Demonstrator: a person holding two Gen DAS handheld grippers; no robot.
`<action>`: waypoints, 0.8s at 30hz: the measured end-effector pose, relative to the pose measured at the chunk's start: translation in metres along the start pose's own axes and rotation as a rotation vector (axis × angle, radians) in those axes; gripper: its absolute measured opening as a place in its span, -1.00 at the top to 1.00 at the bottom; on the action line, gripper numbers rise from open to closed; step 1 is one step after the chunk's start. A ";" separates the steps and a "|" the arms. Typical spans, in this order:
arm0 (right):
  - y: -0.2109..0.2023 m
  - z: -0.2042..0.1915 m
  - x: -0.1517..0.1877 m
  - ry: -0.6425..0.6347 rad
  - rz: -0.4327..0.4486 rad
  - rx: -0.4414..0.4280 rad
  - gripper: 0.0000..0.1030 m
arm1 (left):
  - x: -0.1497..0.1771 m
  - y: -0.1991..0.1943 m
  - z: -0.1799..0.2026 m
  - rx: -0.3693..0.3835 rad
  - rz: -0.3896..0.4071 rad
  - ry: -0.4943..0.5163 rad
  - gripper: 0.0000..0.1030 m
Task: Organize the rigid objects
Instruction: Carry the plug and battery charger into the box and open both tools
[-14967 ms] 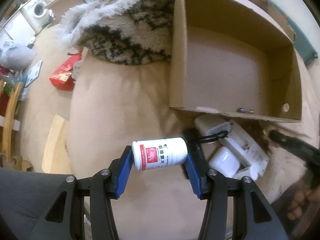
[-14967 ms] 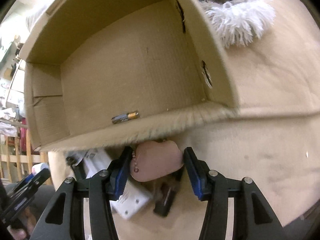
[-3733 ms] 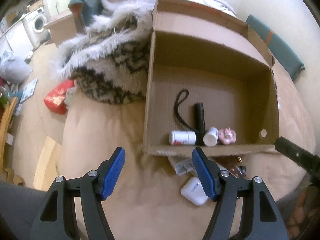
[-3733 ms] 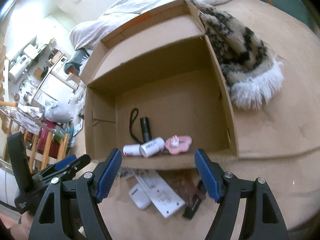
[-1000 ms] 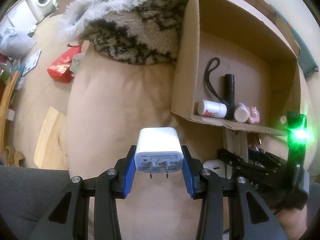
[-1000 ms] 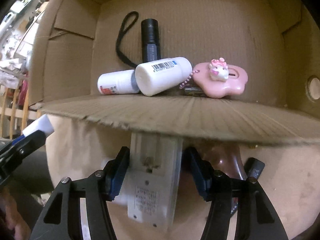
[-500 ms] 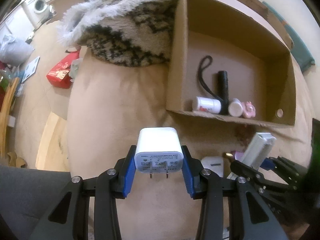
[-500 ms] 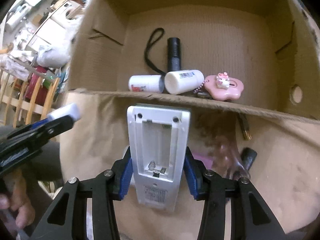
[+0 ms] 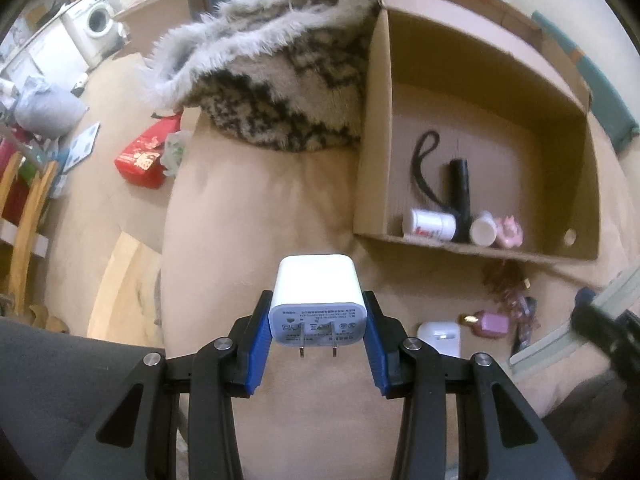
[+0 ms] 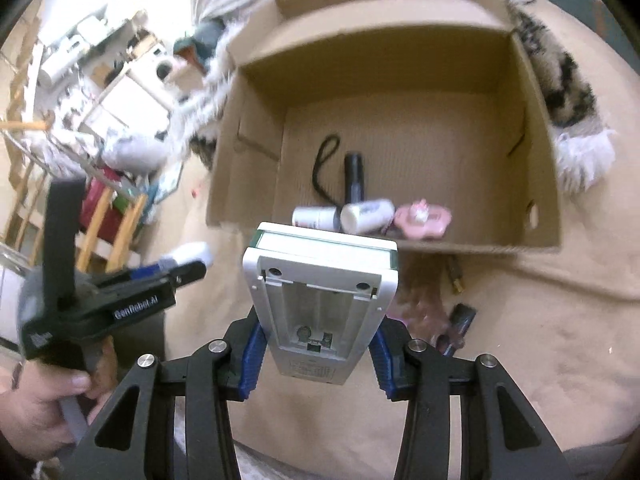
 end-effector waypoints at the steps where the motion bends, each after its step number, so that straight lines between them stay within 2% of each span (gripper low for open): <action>1: -0.001 -0.001 -0.004 0.005 0.018 -0.004 0.07 | -0.002 -0.003 0.000 0.000 0.007 -0.007 0.26; 6: -0.028 0.013 -0.035 0.010 0.112 -0.005 0.07 | -0.015 -0.020 0.010 0.001 0.060 0.009 0.26; 13: -0.044 0.043 -0.080 0.050 0.183 0.012 0.07 | -0.059 -0.040 0.045 0.015 0.150 0.059 0.26; 19: -0.030 0.071 -0.106 0.059 0.172 0.073 0.07 | -0.092 -0.028 0.072 -0.024 0.182 0.127 0.26; 24: -0.006 0.086 -0.112 0.066 0.138 0.095 0.07 | -0.104 -0.012 0.093 -0.027 0.201 0.182 0.26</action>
Point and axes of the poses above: each gripper's, at about its wrist camera, not at the fingertips, and y roughly the way its jaws point, z to its right, x to its underside, the point moved 10 cm from there along y, roughly the way its jaws point, and after that the axes turned 7 degrees about -y, right-handed, at the moved point
